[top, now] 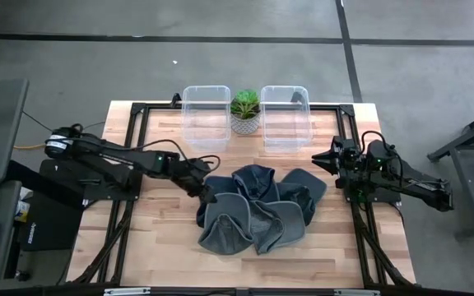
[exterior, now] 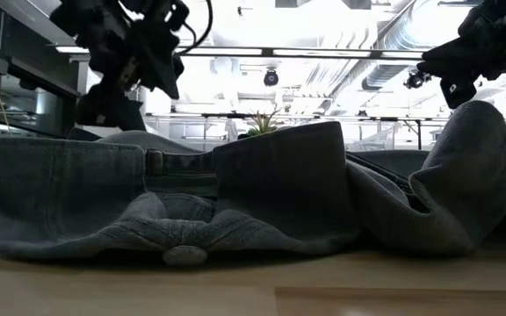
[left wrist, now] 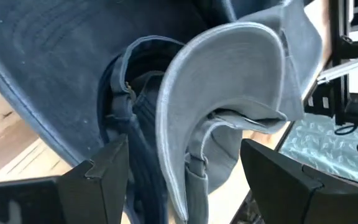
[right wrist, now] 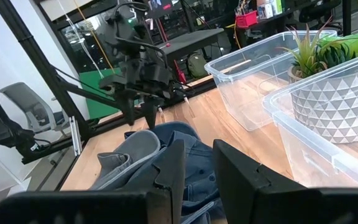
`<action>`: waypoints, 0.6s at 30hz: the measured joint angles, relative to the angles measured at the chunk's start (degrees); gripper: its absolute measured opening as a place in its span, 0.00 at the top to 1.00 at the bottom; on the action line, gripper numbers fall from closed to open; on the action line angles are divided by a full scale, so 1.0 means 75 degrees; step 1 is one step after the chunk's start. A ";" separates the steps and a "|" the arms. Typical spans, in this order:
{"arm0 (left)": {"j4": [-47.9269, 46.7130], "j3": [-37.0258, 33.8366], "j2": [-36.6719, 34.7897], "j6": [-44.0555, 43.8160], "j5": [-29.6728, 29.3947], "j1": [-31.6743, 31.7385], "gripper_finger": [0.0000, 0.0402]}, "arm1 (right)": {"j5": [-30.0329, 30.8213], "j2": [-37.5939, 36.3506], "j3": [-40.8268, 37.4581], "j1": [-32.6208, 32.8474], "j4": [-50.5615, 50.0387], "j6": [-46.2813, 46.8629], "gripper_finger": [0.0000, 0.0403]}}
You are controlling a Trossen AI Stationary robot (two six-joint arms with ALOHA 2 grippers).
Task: Pick & Place hat
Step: Put the left gray cap into the left transparent bin
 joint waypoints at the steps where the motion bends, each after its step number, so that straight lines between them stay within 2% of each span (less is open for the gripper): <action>1: 0.0006 0.0000 0.0089 -0.0001 0.0027 -0.0001 0.37 | 0.0002 0.0000 0.0000 0.0000 -0.0002 0.0000 0.81; 5: 0.0438 0.0001 0.0411 -0.0002 0.0106 -0.0033 0.37 | 0.0002 -0.0002 0.0001 0.0000 0.0001 0.0000 0.81; 10: 0.0397 0.0311 0.0888 0.0123 0.0225 -0.0030 0.37 | 0.0002 -0.0002 0.0002 0.0000 0.0001 0.0000 0.81; 18: 0.0169 0.1109 0.1809 0.0583 0.1014 -0.0030 0.37 | -0.0001 -0.0002 0.0003 0.0000 -0.0026 0.0000 0.81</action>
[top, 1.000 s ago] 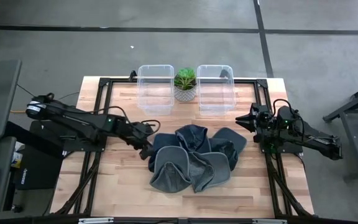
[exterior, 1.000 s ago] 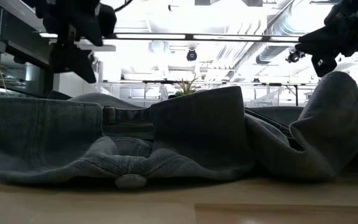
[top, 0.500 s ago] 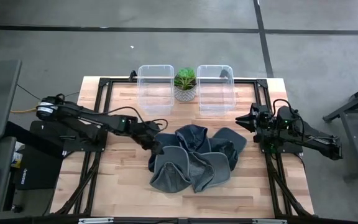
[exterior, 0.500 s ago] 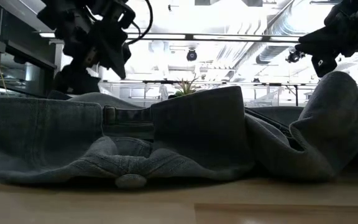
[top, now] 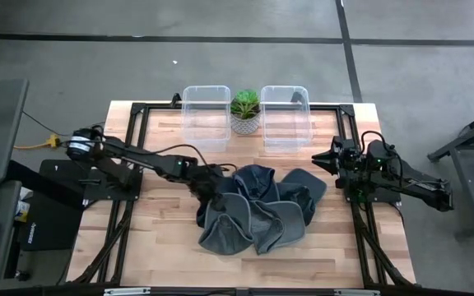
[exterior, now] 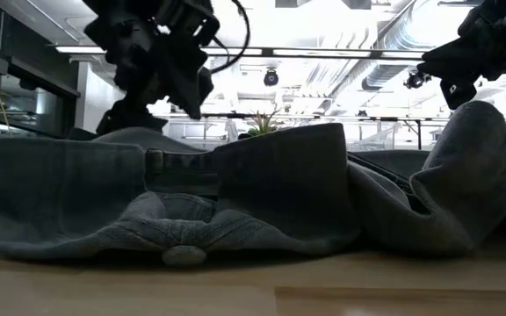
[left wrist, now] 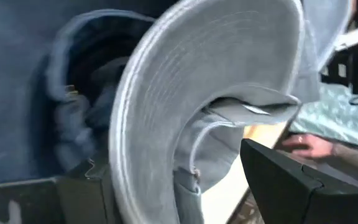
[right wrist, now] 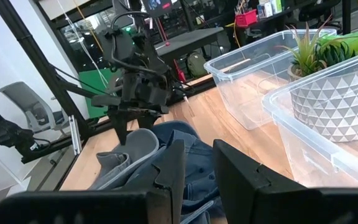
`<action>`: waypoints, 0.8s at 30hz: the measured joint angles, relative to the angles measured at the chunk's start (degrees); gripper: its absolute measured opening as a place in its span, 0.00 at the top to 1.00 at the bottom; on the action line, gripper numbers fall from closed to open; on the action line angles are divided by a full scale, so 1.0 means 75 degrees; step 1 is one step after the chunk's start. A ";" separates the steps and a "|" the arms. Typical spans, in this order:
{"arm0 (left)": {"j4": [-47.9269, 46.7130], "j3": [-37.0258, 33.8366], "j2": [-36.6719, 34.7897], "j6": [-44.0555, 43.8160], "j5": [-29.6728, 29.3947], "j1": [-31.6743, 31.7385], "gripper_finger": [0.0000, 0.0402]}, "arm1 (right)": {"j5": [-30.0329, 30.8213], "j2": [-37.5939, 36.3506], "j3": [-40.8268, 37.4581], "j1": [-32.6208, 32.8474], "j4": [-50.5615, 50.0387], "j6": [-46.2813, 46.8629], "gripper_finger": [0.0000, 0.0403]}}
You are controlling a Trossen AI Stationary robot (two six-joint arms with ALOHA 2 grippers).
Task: Pick & Place hat
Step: Put the left gray cap into the left transparent bin
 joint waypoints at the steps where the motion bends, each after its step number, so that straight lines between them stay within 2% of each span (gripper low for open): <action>1: 0.0003 0.0108 0.0124 0.0040 0.0096 0.0000 0.37 | 0.0000 0.0003 0.0000 0.0000 -0.0003 0.0000 0.81; 4: -0.0485 0.0355 0.0320 0.0230 0.0265 0.0000 0.37 | 0.0000 0.0000 0.0000 0.0000 -0.0008 0.0000 0.81; 9: -0.0570 0.0641 0.0640 0.0304 0.0517 0.0000 0.37 | 0.0002 0.0000 0.0000 0.0000 -0.0035 0.0000 0.81; 18: -0.0575 0.0733 0.0625 0.0360 0.0625 0.0002 0.38 | 0.0000 0.0000 0.0000 0.0000 -0.0061 0.0000 0.81; 21: -0.0750 0.0733 0.0625 0.0362 0.0656 0.0000 0.42 | 0.0003 0.0000 0.0000 0.0000 -0.0061 0.0000 0.81; 24: -0.0924 0.0733 0.0625 0.0359 0.0734 0.0000 0.50 | 0.0000 0.0000 -0.0001 0.0000 -0.0061 0.0000 0.81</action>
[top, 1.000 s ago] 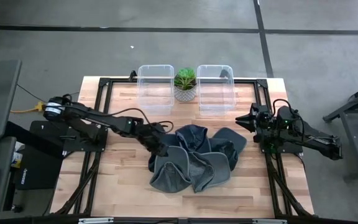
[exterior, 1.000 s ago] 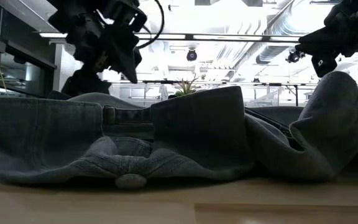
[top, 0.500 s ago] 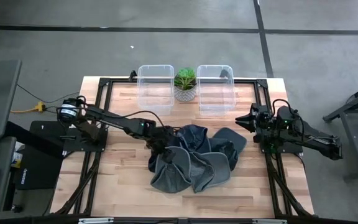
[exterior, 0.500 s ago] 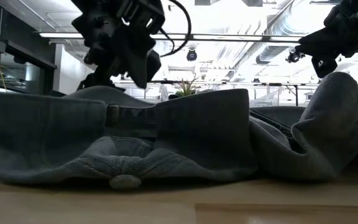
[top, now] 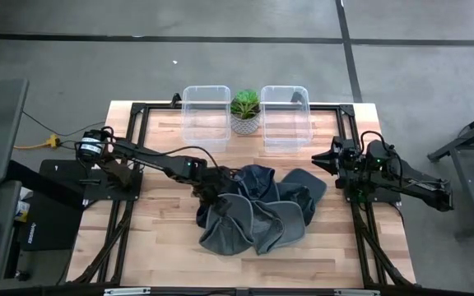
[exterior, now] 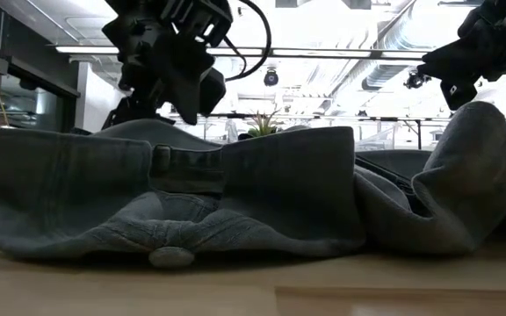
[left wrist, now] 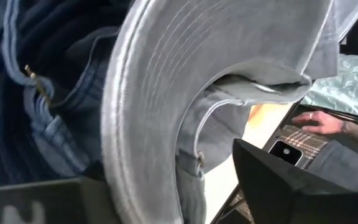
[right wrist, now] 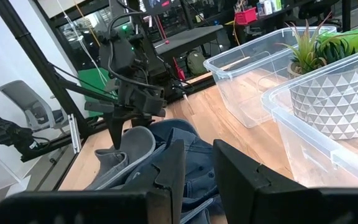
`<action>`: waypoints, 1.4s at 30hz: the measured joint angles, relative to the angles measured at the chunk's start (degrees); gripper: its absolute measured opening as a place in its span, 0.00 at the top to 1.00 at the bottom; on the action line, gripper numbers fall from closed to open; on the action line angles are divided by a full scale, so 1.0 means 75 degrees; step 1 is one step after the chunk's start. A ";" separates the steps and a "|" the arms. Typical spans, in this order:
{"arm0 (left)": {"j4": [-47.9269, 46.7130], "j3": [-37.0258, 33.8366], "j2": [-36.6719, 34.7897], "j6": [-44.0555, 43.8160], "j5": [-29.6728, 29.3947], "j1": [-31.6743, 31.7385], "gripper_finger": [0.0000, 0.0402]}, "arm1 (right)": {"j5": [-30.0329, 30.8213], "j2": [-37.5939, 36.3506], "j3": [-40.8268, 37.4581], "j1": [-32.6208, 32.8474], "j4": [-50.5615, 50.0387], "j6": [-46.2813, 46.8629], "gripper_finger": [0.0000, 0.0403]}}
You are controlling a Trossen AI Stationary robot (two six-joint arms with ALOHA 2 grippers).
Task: Pick & Place hat
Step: Put the left gray cap into the left transparent bin
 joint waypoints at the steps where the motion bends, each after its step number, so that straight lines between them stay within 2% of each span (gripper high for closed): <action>1: -0.0004 0.0000 0.0000 0.0000 0.0002 0.0000 0.54 | 0.0003 0.0000 0.0001 0.0000 0.0000 0.0000 0.81; 9: 0.0019 0.0000 0.0000 0.0119 -0.0030 0.0003 0.91 | 0.0002 0.0000 0.0001 0.0000 0.0000 0.0000 0.81; 11: 0.0010 0.0000 0.0000 0.0180 -0.0031 0.0000 0.97 | 0.0001 0.0000 0.0001 0.0000 0.0000 0.0000 0.81; 25: 0.0018 -0.0003 -0.0028 0.0255 -0.0208 0.0000 1.00 | 0.0000 0.0000 -0.0001 0.0000 0.0000 0.0000 0.81; 31: 0.0027 -0.0005 -0.0459 0.0260 -0.0425 0.0000 1.00 | 0.0001 0.0000 0.0001 0.0000 0.0000 0.0000 0.81; 36: -0.0580 0.0312 -0.0978 0.0293 -0.0716 0.0000 1.00 | 0.0000 0.0000 0.0001 0.0000 0.0000 0.0000 0.81; 42: -0.0747 0.0517 -0.1103 0.0447 -0.0788 0.0000 1.00 | 0.0003 0.0000 -0.0001 0.0000 0.0000 0.0000 0.81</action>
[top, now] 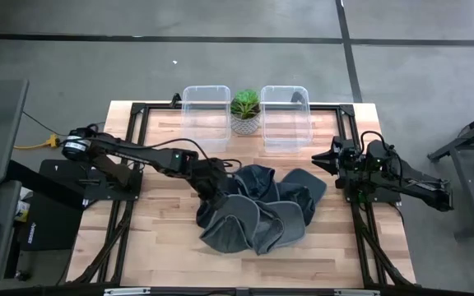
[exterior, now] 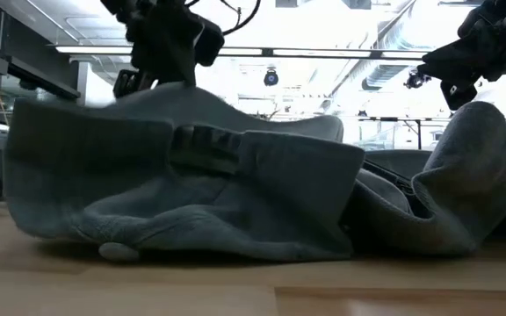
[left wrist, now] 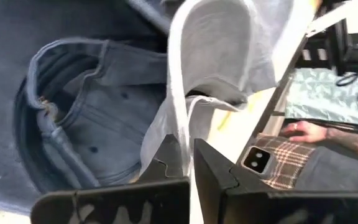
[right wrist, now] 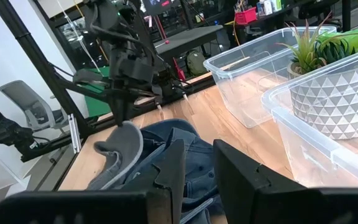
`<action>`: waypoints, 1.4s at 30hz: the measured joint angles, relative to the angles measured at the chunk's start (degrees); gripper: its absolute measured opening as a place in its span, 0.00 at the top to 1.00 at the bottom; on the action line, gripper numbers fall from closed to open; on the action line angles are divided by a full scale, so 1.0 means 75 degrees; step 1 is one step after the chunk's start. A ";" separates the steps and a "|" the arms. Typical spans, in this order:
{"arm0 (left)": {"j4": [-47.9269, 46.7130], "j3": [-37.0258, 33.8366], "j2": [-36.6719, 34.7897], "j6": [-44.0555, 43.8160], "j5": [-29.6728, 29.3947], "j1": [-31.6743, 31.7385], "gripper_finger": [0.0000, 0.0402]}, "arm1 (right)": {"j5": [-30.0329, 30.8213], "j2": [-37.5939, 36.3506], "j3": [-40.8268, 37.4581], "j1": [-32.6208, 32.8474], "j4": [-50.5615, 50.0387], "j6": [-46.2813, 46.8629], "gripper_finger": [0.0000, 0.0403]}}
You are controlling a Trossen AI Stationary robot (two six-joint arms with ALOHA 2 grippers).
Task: Pick & Place hat
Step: Put the left gray cap into the left transparent bin
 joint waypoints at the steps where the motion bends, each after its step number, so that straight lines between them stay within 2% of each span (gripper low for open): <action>1: -0.0025 0.0024 -0.0015 0.0013 0.0005 0.0000 1.00 | -0.0003 0.0000 0.0000 0.0000 0.0000 0.0000 0.81; 10: -0.0101 0.0019 -0.0010 0.0193 -0.0698 -0.0002 1.00 | -0.0002 0.0000 0.0000 0.0000 0.0000 0.0000 0.81; 15: -0.0093 0.0019 -0.0001 0.0255 -0.0699 -0.0003 1.00 | 0.0000 0.0001 0.0003 0.0000 0.0000 0.0000 0.81; 21: 0.0051 0.0010 0.0488 0.0241 -0.0664 -0.0003 1.00 | -0.0003 0.0000 0.0000 0.0000 0.0000 0.0000 0.81; 24: 0.0017 0.0008 0.0620 0.0438 -0.0386 -0.0003 0.98 | -0.0001 0.0000 0.0001 0.0000 0.0000 0.0000 0.81; 28: 0.0318 0.0011 0.0679 0.0615 -0.0101 -0.0003 0.85 | -0.0003 0.0023 0.0003 0.0000 -0.0005 0.0000 0.81; 37: 0.1236 0.0028 0.0956 0.0591 0.0121 -0.0224 0.40 | -0.0003 0.0039 0.0003 0.0000 -0.0013 0.0000 0.81; 39: 0.1214 0.0008 0.1175 0.0582 0.0213 -0.0284 0.34 | -0.0003 0.0041 0.0003 0.0000 -0.0012 0.0000 0.81; 42: 0.1253 0.0013 0.1292 0.0585 0.0411 -0.0314 0.31 | -0.0003 0.0041 0.0003 0.0000 -0.0012 0.0000 0.81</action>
